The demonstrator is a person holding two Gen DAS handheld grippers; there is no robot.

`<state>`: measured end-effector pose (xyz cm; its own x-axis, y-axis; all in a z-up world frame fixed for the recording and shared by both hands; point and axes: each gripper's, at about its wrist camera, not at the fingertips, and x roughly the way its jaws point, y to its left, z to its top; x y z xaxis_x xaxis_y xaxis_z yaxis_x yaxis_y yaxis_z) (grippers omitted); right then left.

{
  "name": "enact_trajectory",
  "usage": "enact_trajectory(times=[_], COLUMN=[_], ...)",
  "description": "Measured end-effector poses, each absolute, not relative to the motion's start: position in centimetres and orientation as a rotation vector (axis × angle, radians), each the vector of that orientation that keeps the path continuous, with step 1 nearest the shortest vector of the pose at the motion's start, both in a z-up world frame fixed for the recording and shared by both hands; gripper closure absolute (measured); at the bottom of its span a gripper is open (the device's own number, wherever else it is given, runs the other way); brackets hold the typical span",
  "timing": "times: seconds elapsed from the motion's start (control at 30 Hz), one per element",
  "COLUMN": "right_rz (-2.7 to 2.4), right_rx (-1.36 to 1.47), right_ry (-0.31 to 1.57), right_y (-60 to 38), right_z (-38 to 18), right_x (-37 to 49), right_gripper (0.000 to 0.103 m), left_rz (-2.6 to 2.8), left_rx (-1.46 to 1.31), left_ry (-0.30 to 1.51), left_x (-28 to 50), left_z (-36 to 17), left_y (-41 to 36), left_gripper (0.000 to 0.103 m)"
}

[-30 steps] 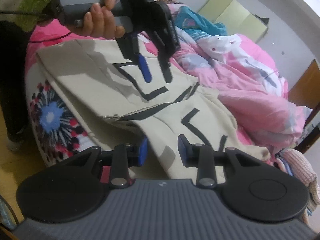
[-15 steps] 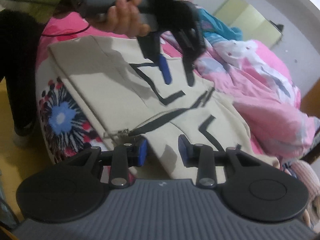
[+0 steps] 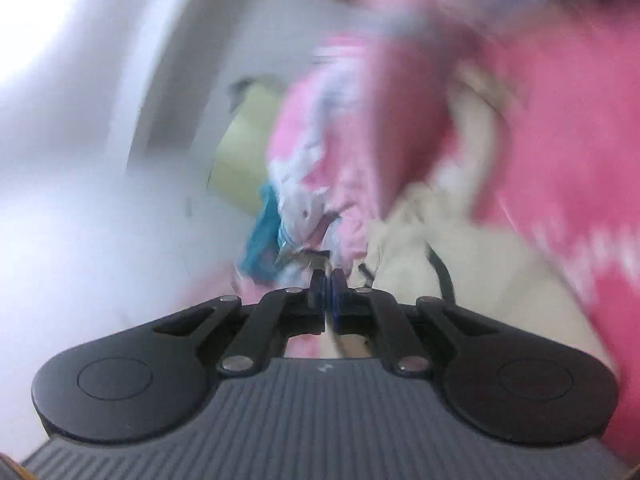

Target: Fold clothes

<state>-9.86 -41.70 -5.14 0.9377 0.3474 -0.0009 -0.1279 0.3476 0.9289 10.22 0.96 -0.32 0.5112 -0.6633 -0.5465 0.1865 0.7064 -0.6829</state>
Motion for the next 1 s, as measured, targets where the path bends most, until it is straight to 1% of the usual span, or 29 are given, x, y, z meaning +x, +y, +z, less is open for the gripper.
enact_trajectory(times=[0.03,0.1,0.13,0.23,0.37,0.5,0.63,0.7,0.77,1.0], right_rz=[0.319,0.34,0.358,0.428,0.46,0.44,0.427,0.431,0.438,0.449], right_rx=[1.287,1.378,1.385,1.331,1.222,1.198,1.237,1.242,1.246,1.229], right_ry=[0.246,0.318,0.348,0.355,0.254,0.179,0.162,0.149,0.129,0.083], right_y=[-42.2,-41.6,-40.8,-38.5,-37.9,-39.2,-40.3,-40.4,-40.7,-41.9], right_z=[-6.7,-8.6,-8.9,-7.5,-3.7,-1.7,-1.9,-1.9,-2.0,-1.3], right_x=[-9.6,-9.3,-9.3,-9.1,-9.1,-9.3,-8.4,-7.4,-7.0,-5.8], right_gripper=[0.102,0.102,0.102,0.102,0.102,0.102,0.102,0.102,0.102,0.102], left_rz=[-0.549,-0.547,-0.547,-0.557,-0.617,-0.645,-0.613,-0.567,-0.519,-0.514], left_rx=[-0.604,-0.607,-0.607,-0.595,-0.64,-0.87,-0.998,-1.089,-1.154,-1.136], left_ry=[0.899,0.903,0.907,0.928,0.943,0.948,0.974,0.983,0.989,1.042], left_x=[10.2,10.1,10.0,9.9,10.6,13.3,16.7,18.1,19.1,21.1], left_z=[-0.4,-0.6,-0.7,-0.9,-0.7,-1.5,-2.8,-3.9,-4.8,-6.3], left_y=[1.1,1.3,1.4,1.2,0.0,-1.1,-3.0,-3.4,-3.7,-5.1], left_gripper=[0.058,0.058,0.058,0.058,0.058,0.056,0.052,0.048,0.046,0.044])
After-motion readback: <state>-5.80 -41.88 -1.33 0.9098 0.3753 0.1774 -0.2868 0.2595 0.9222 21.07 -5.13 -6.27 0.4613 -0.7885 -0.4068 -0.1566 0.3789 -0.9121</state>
